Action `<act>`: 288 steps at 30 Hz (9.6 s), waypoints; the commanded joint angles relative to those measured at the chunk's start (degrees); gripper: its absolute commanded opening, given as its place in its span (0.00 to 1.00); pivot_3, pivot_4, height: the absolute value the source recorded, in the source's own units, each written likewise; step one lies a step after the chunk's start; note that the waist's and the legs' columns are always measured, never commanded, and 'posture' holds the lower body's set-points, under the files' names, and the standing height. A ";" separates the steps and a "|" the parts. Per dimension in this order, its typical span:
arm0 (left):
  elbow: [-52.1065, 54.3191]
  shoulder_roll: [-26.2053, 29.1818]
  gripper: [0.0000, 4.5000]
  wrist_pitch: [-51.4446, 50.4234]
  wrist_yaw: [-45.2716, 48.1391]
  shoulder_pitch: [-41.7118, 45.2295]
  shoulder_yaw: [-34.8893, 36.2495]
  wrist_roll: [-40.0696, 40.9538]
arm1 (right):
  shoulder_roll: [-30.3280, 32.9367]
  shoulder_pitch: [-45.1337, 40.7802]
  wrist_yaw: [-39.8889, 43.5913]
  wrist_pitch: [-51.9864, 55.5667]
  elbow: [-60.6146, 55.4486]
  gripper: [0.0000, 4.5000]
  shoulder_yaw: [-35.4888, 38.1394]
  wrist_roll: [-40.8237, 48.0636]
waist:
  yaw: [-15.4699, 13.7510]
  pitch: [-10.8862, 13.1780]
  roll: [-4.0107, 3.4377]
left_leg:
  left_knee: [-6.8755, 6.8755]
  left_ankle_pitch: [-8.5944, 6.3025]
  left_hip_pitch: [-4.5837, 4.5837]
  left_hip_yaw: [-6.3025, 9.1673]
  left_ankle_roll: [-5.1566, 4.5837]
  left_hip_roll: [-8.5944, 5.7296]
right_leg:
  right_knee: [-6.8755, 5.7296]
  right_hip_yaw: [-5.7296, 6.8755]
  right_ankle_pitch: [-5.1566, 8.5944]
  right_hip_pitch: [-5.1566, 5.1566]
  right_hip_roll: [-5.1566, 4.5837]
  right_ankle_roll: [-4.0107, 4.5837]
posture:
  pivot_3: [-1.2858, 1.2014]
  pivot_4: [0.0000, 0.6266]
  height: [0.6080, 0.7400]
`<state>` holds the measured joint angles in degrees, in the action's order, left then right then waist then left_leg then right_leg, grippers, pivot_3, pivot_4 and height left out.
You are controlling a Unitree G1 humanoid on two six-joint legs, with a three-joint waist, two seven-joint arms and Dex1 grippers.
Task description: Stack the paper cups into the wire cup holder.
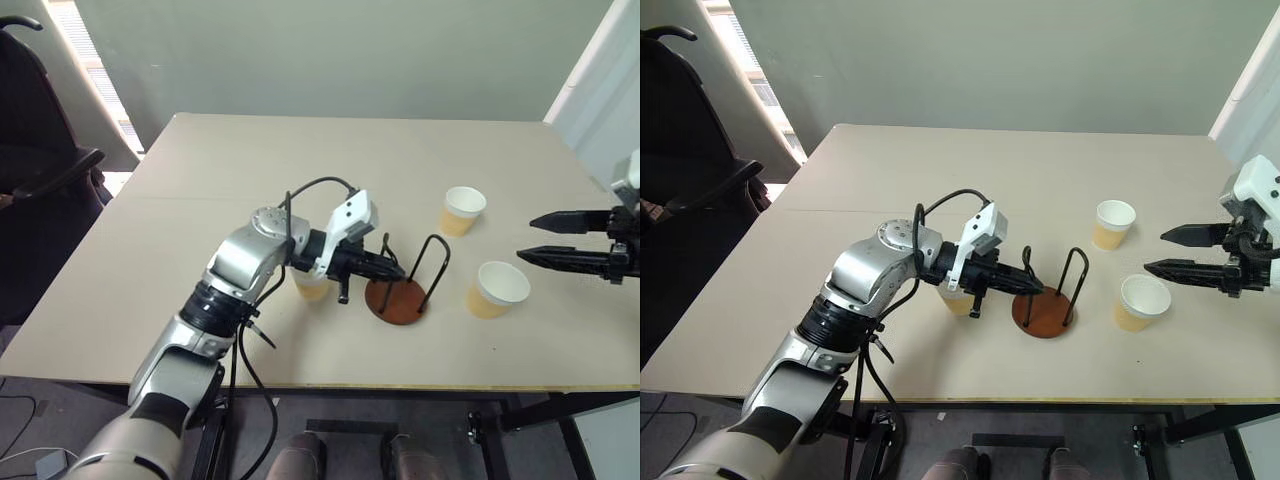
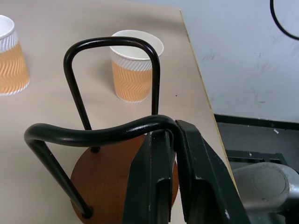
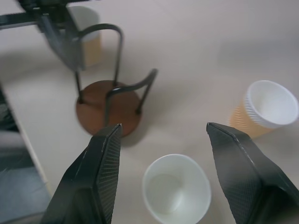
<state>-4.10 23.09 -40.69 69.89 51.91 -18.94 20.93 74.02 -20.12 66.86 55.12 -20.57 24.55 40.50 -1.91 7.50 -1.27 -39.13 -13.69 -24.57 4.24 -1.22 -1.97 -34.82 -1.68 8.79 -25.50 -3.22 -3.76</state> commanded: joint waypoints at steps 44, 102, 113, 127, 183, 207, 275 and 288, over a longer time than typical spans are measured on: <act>10.89 20.07 0.79 -0.25 -0.53 -0.31 12.84 2.30 | -8.15 -36.15 8.02 -21.42 26.53 0.74 -33.16 -18.61 | 0.97 -0.02 -0.03 | -0.03 -0.28 0.15 0.06 -0.78 -0.08 | -0.08 0.01 -0.06 0.02 -0.08 0.14 | 0.52 0.24 1.00; 13.80 23.58 0.79 3.01 3.53 -5.95 12.37 5.05 | -13.35 -49.33 25.64 -21.37 8.36 0.00 -39.75 -24.23 | 1.28 0.01 -0.07 | 0.30 -0.10 -0.27 0.34 0.44 0.14 | -0.01 0.31 0.28 -0.46 0.12 1.27 | 0.52 0.24 1.00; 13.26 23.12 0.79 3.48 3.98 -5.41 11.76 4.43 | -16.81 -46.75 24.74 -19.63 4.48 0.00 -42.49 -24.49 | 1.38 0.02 -0.06 | 0.27 0.16 -0.05 0.35 0.05 0.13 | -0.23 0.27 0.18 -0.36 0.10 1.59 | 0.52 0.24 1.00; 14.69 23.77 0.79 3.26 3.14 -7.14 12.55 4.68 | -18.35 -42.61 25.64 -30.94 8.25 0.00 -47.82 -32.45 | 1.41 0.02 -0.06 | 0.26 0.22 -0.06 0.34 0.01 0.13 | -0.20 0.29 0.01 -0.35 0.09 1.53 | 0.52 0.24 1.00; 10.11 24.85 0.01 26.36 7.72 -5.95 -0.01 -19.05 | -19.68 -40.12 8.24 -2.33 5.05 0.60 -29.46 -8.23 | 1.35 0.01 -0.05 | 0.37 0.16 -0.12 0.34 -0.01 0.09 | -0.18 0.24 0.01 -0.46 0.08 1.54 | 0.52 0.24 1.00; 6.06 21.37 0.01 15.43 22.30 15.51 2.89 -2.67 | -6.33 -13.92 -0.57 5.38 -7.35 0.60 -10.00 0.77 | 0.90 0.01 -0.06 | 0.09 0.16 -0.38 0.23 -0.02 0.10 | -0.08 0.21 -0.10 -0.45 0.03 1.15 | 0.52 0.24 1.00; -0.37 17.30 0.94 16.94 12.11 9.44 7.96 -5.12 | 3.05 4.78 -8.56 -12.83 -3.31 0.60 -22.61 -16.50 | 0.27 -0.06 -0.18 | -1.00 -0.76 -0.36 -0.11 -0.70 -0.04 | -0.06 -0.04 0.21 -0.03 -0.07 -0.53 | 0.52 0.24 1.00; 5.19 19.77 0.95 13.77 9.44 5.47 9.03 -3.99 | -0.94 -4.80 -2.52 -19.80 2.45 0.14 -33.05 -27.48 | 0.39 -0.06 -0.17 | -1.00 -0.70 -0.31 -0.07 -0.68 -0.01 | -0.10 0.00 0.17 0.01 -0.07 -0.39 | 0.52 0.24 1.00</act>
<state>-0.90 41.88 -26.76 79.65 57.07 -11.80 16.14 71.76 -23.86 63.30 36.38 -17.71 -10.37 13.83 -1.52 7.44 -1.44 -40.13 -14.39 -24.89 4.18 -1.90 -1.97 -34.91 -1.67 8.95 -25.49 -3.29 -4.13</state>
